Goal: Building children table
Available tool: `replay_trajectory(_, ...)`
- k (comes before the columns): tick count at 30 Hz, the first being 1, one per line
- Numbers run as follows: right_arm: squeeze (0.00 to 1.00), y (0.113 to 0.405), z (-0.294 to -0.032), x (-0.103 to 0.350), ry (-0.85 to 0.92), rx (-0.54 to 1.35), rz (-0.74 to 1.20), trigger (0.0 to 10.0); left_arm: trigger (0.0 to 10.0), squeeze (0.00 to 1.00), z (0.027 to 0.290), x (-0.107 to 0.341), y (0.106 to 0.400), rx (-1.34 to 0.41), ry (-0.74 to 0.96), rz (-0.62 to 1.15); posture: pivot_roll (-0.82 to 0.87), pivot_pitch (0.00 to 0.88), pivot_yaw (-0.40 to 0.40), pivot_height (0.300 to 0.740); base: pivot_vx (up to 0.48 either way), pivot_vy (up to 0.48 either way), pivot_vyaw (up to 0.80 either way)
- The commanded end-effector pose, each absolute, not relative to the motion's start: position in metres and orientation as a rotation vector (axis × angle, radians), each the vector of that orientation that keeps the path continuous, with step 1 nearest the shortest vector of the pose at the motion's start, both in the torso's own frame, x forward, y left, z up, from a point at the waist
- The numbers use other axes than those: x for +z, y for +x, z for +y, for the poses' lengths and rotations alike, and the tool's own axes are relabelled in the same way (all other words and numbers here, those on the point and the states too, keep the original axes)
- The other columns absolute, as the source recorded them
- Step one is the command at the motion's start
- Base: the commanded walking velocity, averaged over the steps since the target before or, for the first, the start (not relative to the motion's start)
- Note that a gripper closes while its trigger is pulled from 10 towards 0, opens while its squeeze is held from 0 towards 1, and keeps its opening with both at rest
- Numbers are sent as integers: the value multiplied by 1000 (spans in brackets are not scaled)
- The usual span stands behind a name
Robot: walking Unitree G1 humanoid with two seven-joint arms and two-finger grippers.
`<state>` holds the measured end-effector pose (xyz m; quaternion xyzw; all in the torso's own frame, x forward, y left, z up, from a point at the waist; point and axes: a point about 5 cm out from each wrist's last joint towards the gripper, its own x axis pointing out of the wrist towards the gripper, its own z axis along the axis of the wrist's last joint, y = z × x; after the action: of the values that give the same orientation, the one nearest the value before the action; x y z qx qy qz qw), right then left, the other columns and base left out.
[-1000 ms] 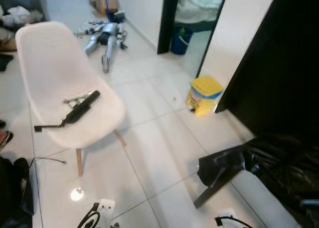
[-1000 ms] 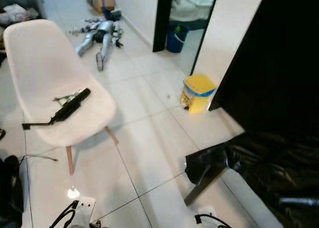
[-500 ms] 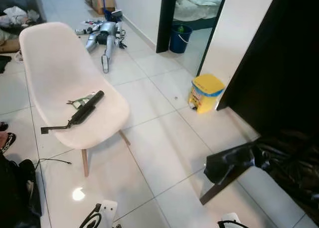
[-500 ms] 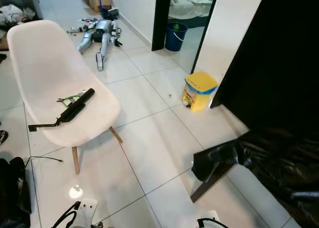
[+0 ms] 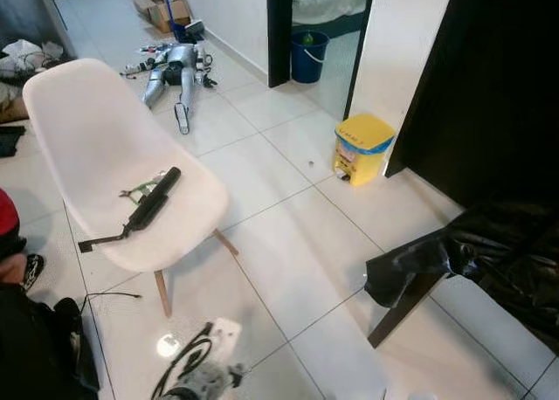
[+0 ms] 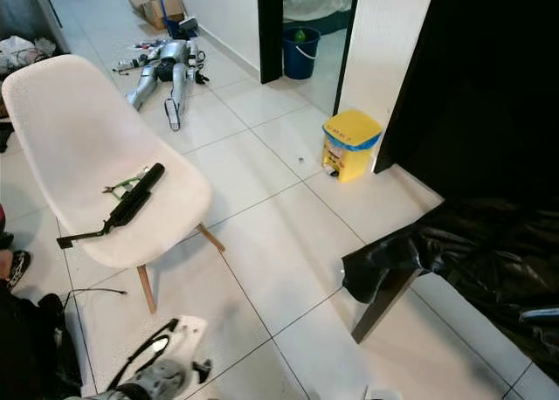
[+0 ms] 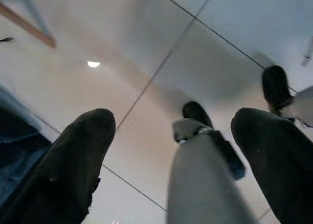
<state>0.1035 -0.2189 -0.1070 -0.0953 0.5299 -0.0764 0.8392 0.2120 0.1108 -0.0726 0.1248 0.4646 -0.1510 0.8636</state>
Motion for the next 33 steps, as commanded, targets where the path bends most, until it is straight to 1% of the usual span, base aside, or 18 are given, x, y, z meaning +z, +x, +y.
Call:
replay_trajectory(1,0,99,-211,-109,-175,-160,1129,10000,10000,0,115,-73,212,-319,288,996,-56,0,69,740,0,0,0)
replay_trajectory(4,0,100,-211,-109,-175,-160,1125,10000,10000,0,119,-74,211,-317,287,993,-56,0,69,740,0,0,0)
replay_trajectory(6,0,103,-210,-109,-191,-147,1112,10000,10000,0,127,-78,204,-311,287,1007,-44,0,58,740,0,0,0)
replay_trajectory(16,0,108,-208,-108,-210,-114,1104,10000,10000,0,131,-80,200,-284,279,1022,-5,0,27,740,0,0,0)
replay_trajectory(22,0,117,-205,-106,-229,-79,1095,10000,10000,0,134,-84,194,-253,263,1045,21,0,7,740,0,380,0)
replay_trajectory(29,0,118,-203,-106,-239,-62,1095,10000,10000,0,137,-84,193,-244,261,1046,25,0,5,740,0,429,0)
replay_trajectory(33,0,118,-202,-106,-241,-57,1093,10000,10000,0,138,-84,194,-252,273,1039,23,0,7,740,0,0,0)
